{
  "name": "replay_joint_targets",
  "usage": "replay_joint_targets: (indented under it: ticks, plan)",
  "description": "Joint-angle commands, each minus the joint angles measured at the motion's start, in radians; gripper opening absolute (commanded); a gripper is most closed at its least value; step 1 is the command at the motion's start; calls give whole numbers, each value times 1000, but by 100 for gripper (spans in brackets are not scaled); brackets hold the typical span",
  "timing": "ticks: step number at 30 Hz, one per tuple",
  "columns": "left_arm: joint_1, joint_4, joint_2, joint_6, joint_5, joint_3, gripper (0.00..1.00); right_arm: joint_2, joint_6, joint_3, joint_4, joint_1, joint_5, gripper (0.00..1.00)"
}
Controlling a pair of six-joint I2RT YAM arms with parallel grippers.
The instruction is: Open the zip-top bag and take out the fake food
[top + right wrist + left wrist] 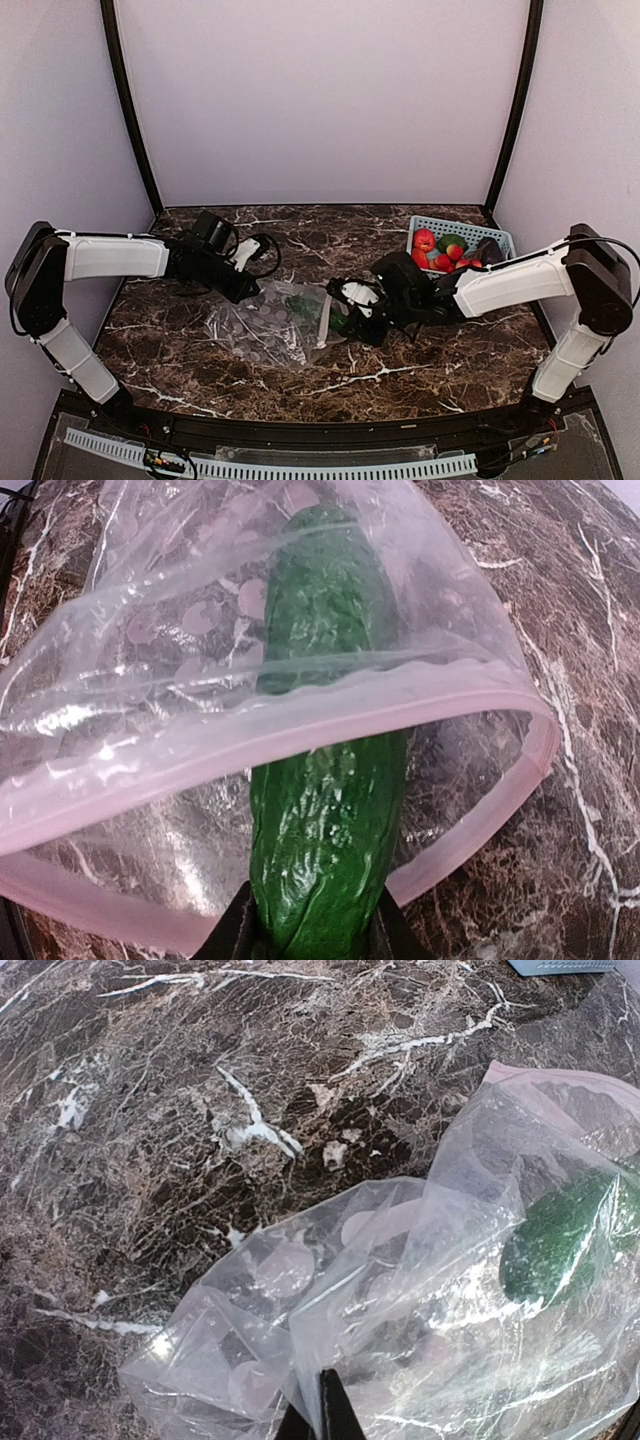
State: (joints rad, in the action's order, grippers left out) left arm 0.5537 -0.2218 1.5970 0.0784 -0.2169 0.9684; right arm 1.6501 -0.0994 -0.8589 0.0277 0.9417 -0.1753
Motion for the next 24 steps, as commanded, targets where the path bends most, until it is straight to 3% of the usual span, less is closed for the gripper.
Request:
replay_joint_targets:
  ticks: [1, 11, 17, 24]
  plan:
    - [-3, -60, -57, 35, 86, 26, 1, -67, 15, 62, -44, 5, 59, 14]
    - [-15, -123, -38, 11, 198, 57, 1, -295, 146, 214, -115, -72, 85, 11]
    - [-38, -129, -20, -8, 184, 72, 1, -451, 233, 259, -129, -227, 80, 8]
    - [-43, -107, -20, -22, 149, 63, 1, -551, 277, 195, -139, -506, 47, 10]
